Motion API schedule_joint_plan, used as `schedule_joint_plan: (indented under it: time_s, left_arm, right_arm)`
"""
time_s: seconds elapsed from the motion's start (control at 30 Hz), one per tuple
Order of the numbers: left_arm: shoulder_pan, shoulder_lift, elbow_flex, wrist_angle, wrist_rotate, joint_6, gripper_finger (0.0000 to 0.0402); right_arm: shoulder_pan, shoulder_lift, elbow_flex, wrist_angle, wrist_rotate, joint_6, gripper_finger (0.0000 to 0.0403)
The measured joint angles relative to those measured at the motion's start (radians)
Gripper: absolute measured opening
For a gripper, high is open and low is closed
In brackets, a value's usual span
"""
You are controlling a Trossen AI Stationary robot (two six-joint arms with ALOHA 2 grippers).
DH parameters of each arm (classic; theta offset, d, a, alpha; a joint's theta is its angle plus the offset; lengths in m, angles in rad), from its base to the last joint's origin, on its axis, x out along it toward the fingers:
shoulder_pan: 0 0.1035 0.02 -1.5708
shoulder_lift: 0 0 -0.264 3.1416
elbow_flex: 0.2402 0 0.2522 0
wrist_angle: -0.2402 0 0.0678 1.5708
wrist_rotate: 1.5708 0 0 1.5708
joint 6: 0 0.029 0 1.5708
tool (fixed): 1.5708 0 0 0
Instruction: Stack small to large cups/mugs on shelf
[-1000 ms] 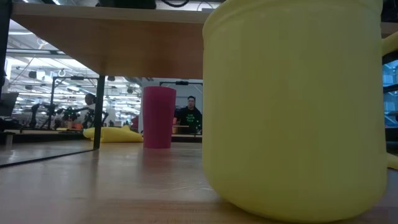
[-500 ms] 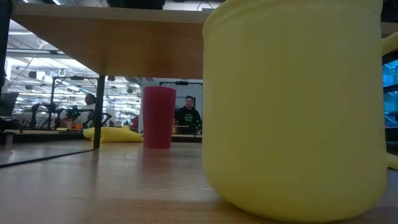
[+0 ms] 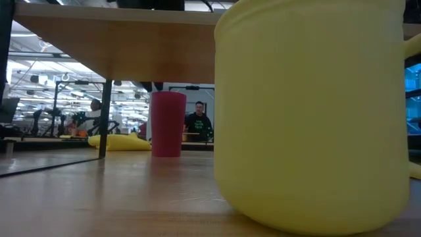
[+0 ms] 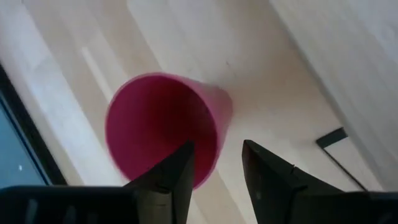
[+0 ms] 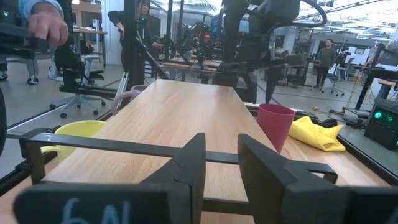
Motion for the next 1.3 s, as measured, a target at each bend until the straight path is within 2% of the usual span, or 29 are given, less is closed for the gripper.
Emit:
schedule_joint_plan:
  time_s: [0.2,0.47,0.8,1.0,1.2,1.3]
  left_arm:
    - [0.001,0.024,0.003,0.007,0.033,-0.001,0.0128]
    - [0.000,0.024,0.002,0.011,0.010,-0.002,0.0120]
    - [0.004,0.026,0.001,-0.004,0.002,0.049,0.0006]
    - [0.006,0.027,0.000,-0.004,0.018,0.053,0.0014]
    - [0.007,0.027,0.000,-0.002,0.034,0.057,0.0003]
    - [0.009,0.027,0.000,-0.001,0.032,0.055,0.0013]
  right_arm:
    - [0.000,0.000,0.000,0.000,0.000,-0.001,0.0096]
    - [0.000,0.000,0.000,-0.001,0.000,-0.001,0.0096]
    - [0.000,-0.001,0.000,-0.002,0.000,-0.001,0.0096]
    - [0.000,-0.001,0.000,-0.002,0.000,-0.001,0.0096]
    - [0.000,-0.001,0.000,-0.002,0.000,-0.001,0.0096]
    - [0.000,-0.001,0.000,-0.002,0.000,-0.001,0.0096]
